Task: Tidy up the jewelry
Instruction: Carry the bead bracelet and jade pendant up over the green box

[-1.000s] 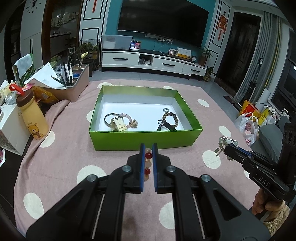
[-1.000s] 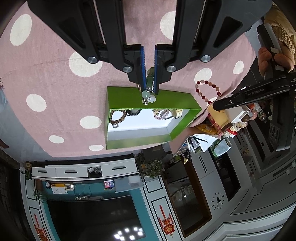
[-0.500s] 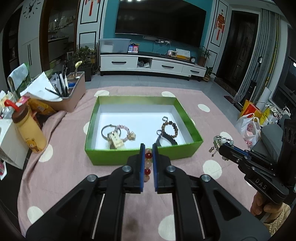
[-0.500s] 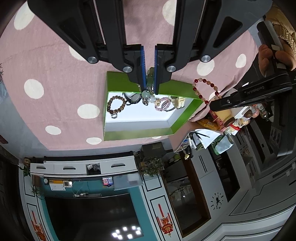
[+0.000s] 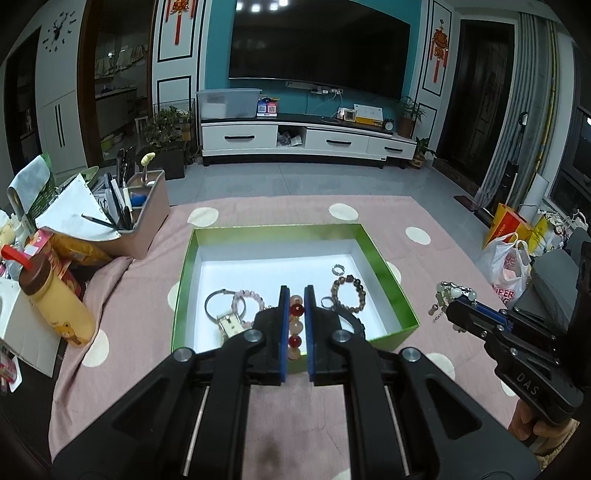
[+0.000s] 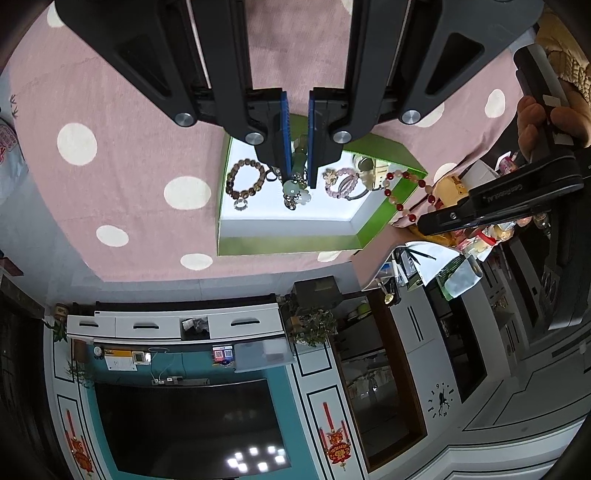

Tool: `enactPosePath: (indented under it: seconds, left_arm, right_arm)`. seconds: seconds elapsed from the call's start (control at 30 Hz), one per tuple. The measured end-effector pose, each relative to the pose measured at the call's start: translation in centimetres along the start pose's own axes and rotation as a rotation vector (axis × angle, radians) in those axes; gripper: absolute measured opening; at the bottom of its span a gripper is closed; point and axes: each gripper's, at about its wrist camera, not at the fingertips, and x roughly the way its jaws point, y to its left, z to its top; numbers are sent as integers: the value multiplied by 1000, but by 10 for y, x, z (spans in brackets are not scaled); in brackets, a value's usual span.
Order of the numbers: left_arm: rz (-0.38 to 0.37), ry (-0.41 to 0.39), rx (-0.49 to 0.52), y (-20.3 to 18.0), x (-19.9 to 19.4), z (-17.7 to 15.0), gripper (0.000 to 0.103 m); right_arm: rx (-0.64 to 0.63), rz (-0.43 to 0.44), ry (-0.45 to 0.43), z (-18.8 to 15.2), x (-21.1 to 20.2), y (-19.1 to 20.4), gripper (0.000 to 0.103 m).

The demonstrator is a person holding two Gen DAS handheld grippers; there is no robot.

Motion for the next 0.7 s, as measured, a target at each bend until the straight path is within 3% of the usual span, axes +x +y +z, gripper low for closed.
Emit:
enactPosePath:
  seconds: [0.7]
  left_arm:
    - [21, 43, -1, 6, 48, 25, 7]
  right_arm:
    - [-33, -24, 31, 25, 43, 1, 7]
